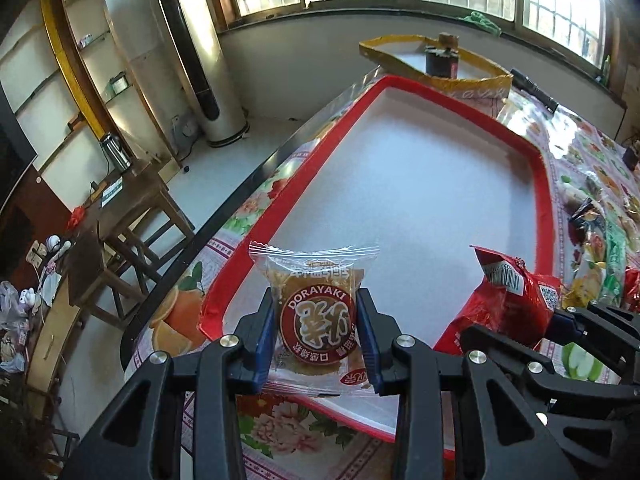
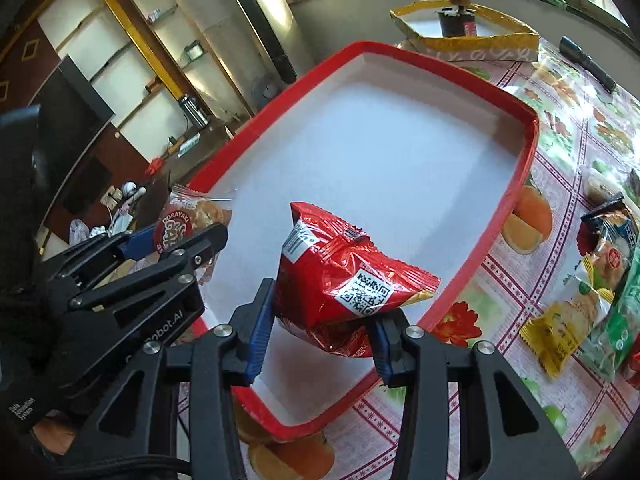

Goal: Organize snacks
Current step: 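Carry both snacks into the red-rimmed tray and open both tools, then withdraw both open tools from the tray back to the snack pile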

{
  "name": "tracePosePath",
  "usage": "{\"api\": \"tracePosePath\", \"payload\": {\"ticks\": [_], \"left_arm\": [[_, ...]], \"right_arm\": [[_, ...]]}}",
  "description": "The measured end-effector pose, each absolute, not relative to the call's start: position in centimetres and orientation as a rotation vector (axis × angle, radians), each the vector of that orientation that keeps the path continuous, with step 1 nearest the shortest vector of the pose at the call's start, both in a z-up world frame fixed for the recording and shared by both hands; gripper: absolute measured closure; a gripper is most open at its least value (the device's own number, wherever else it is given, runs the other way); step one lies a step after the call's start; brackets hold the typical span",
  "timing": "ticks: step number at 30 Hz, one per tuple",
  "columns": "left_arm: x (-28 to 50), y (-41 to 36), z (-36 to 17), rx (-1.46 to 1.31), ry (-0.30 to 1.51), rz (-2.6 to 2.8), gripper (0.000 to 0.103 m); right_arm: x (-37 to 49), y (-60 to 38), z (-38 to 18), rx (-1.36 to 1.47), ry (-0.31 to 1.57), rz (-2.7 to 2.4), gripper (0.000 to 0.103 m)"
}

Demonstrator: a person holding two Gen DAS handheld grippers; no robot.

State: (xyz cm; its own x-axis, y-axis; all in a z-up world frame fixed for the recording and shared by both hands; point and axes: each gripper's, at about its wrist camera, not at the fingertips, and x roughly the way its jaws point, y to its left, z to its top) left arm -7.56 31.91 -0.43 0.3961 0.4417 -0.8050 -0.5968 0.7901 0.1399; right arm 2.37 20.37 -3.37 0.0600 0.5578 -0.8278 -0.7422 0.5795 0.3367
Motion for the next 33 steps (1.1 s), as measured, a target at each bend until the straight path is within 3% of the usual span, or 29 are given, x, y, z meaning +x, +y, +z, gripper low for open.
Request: {"api": "tracePosePath", "payload": {"ticks": [8, 11, 14, 18, 26, 33], "left_arm": [[-7.0, 32.7, -1.8, -0.197, 1.009, 0.666, 0.062], [-7.1, 33.0, -1.8, -0.200, 1.015, 0.667, 0.053], [-7.3, 33.2, -1.5, -0.215, 1.010, 0.662, 0.040], [-7.9, 32.4, -0.2, -0.201, 0.973, 0.659, 0.037], [-8.2, 26.3, 2.7, -0.126, 0.897, 0.565, 0.025], [-7.1, 20.6, 3.4, -0.048, 0.900, 0.444, 0.024]], "right_arm": [[3.1, 21.3, -4.3, -0.234, 1.161, 0.976, 0.057], [3.2, 21.6, -4.3, -0.259, 1.161, 0.958, 0.052], [3.3, 21.3, -3.9, -0.258, 1.158, 0.935, 0.041], [3.2, 19.8, -2.5, -0.232, 1.123, 0.946, 0.031], [3.2, 10.8, 0.8, -0.055, 1.043, 0.856, 0.028], [3.8, 2.0, 1.6, 0.081, 1.040, 0.658, 0.028]]}}
